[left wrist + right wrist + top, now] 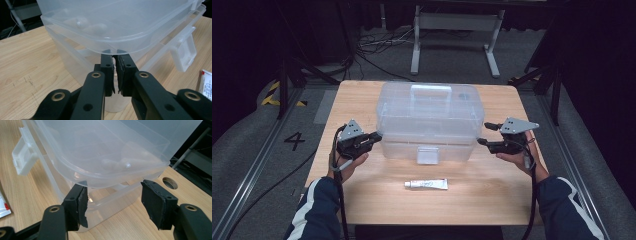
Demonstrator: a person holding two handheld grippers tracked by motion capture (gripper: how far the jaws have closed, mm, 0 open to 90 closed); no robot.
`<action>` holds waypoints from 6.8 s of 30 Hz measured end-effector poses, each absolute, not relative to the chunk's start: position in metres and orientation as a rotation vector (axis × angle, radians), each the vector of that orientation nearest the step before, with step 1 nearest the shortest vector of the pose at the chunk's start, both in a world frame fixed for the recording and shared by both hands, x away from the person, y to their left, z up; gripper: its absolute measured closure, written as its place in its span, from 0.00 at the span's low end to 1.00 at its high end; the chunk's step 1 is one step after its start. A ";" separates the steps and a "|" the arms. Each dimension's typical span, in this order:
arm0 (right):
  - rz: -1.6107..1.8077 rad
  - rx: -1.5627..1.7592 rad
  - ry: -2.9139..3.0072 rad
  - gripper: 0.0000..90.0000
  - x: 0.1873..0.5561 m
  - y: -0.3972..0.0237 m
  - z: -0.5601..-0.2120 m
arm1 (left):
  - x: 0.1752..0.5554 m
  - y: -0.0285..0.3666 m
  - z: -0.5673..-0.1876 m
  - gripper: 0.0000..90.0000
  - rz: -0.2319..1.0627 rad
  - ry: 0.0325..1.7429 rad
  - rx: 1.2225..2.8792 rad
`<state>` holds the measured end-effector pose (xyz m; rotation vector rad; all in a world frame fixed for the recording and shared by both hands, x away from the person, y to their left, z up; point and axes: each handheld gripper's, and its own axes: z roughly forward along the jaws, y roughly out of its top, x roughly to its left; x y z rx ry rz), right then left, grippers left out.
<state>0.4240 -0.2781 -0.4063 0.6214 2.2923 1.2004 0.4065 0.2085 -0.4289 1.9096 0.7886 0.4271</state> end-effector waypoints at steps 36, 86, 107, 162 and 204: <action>1.309 0.596 2.077 0.53 0.419 -0.277 -0.386 | 0.398 0.205 -0.425 0.70 0.483 0.745 1.957; 1.377 0.751 1.833 0.71 0.450 -0.257 -0.353 | 0.396 0.161 -0.421 0.58 0.462 0.540 2.176; 1.318 0.747 1.792 0.72 0.472 -0.250 -0.337 | 0.413 0.129 -0.429 0.56 0.424 0.479 2.325; 1.197 0.982 1.706 0.86 0.506 -0.225 -0.331 | 0.425 0.136 -0.426 0.84 0.374 0.386 2.375; 1.119 0.978 1.739 0.92 0.574 -0.205 -0.313 | 0.432 0.148 -0.432 0.91 0.274 0.312 2.320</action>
